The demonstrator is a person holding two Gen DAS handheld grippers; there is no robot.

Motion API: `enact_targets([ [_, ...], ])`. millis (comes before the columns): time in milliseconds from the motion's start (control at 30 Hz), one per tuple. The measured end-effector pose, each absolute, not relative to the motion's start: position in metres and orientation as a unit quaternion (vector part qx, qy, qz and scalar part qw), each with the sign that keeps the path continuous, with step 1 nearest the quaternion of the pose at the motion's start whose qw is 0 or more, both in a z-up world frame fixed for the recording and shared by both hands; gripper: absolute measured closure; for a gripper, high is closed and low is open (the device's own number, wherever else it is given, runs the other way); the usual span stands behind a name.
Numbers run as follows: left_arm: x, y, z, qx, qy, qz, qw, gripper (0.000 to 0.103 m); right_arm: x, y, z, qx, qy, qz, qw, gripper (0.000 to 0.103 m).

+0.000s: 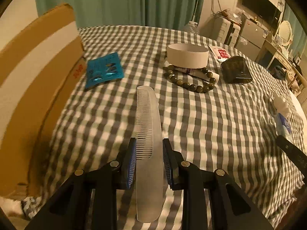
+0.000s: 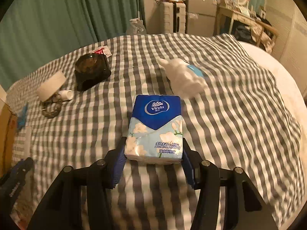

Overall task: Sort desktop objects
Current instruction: 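Carry the comb and tissue pack over the cardboard box and release them inside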

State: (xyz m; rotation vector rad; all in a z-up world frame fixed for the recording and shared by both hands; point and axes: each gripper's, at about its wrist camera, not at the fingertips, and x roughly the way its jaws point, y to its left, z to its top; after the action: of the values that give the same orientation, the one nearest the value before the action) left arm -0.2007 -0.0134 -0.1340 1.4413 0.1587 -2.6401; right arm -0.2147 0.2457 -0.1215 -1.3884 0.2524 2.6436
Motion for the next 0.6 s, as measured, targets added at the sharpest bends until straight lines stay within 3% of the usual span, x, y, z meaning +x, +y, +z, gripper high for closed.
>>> enact_targets([
  [267, -0.171, -0.014, -0.091, 0.472, 0.058, -0.878, 0.058, 0.076, -0.166, 0.246, -0.068, -0.434, 0.102, 0.893, 0.066, 0.051],
  [600, -0.141, -0.007, -0.003, 0.445, 0.048, -0.894, -0.023, 0.076, -0.110, 0.201, 0.027, -0.372, 0.112, 0.922, -0.001, 0.051],
])
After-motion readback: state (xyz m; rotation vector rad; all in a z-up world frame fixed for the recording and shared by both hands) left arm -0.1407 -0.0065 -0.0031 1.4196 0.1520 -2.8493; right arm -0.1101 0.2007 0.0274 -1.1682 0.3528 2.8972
